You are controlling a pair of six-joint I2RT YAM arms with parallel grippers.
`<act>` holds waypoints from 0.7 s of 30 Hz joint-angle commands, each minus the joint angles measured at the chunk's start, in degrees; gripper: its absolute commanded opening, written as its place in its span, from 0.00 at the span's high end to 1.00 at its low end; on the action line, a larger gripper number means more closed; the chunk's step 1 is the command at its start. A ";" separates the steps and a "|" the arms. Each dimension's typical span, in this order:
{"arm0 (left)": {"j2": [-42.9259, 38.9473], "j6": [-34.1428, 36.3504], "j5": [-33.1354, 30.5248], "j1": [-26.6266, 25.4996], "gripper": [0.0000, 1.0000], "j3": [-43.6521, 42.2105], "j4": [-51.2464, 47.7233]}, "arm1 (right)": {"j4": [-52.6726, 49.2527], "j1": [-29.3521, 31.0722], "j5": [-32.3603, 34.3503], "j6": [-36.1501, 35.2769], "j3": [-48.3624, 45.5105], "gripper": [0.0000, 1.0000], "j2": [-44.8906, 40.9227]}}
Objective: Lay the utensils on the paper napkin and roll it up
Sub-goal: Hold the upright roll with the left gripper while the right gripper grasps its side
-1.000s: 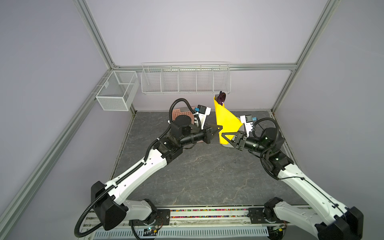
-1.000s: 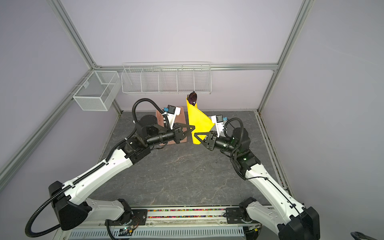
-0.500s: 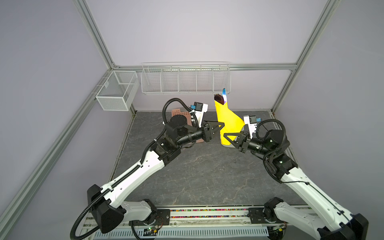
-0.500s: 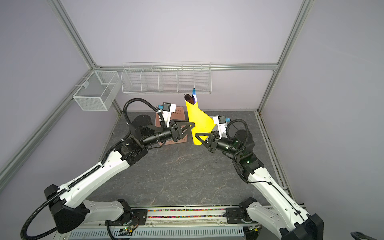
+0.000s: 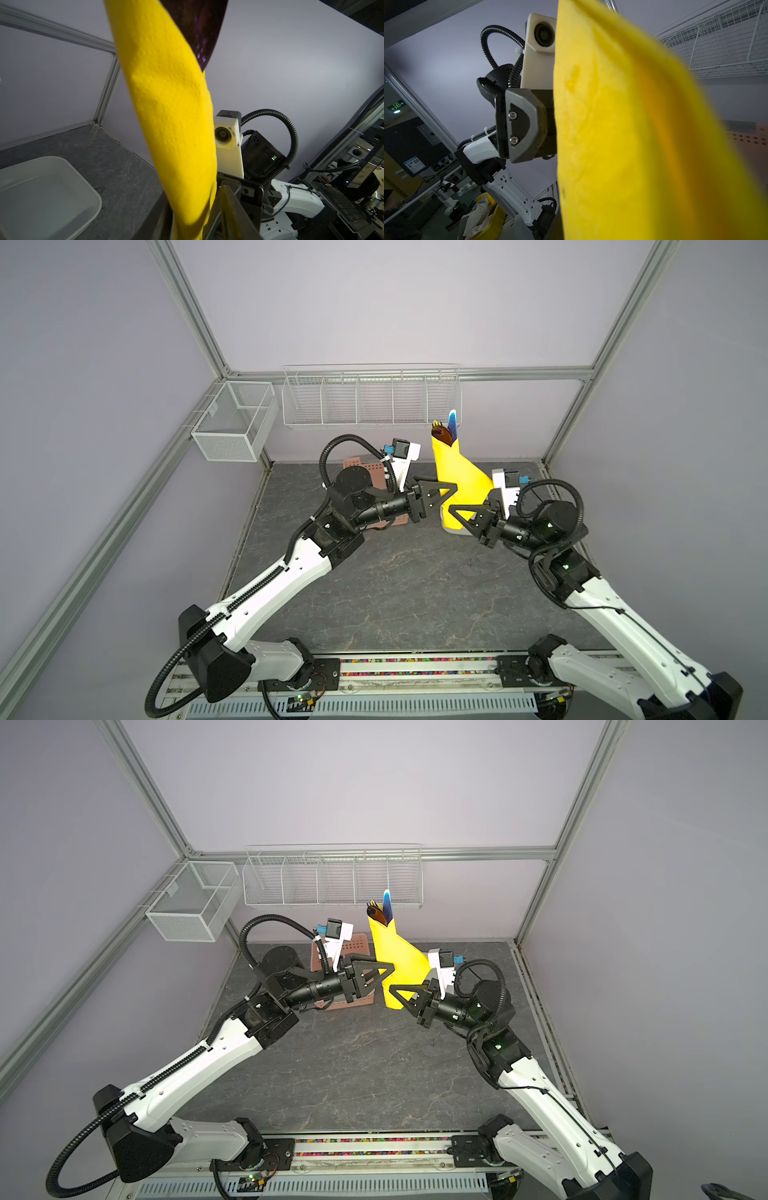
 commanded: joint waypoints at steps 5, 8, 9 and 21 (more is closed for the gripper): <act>2.40 -2.21 4.76 0.05 0.63 3.92 4.16 | 5.77 1.02 -0.98 -0.54 2.38 0.94 -1.37; 3.22 -2.68 5.91 0.05 0.68 5.12 4.54 | 5.74 1.29 -1.16 -0.63 2.30 0.94 -1.15; 3.42 -2.49 6.05 0.12 0.71 5.41 4.43 | 5.72 1.34 -1.17 -0.69 2.32 0.94 -1.17; 3.78 -1.90 6.65 0.06 0.93 5.59 4.83 | 5.25 1.44 -0.50 -0.72 1.79 0.94 -1.37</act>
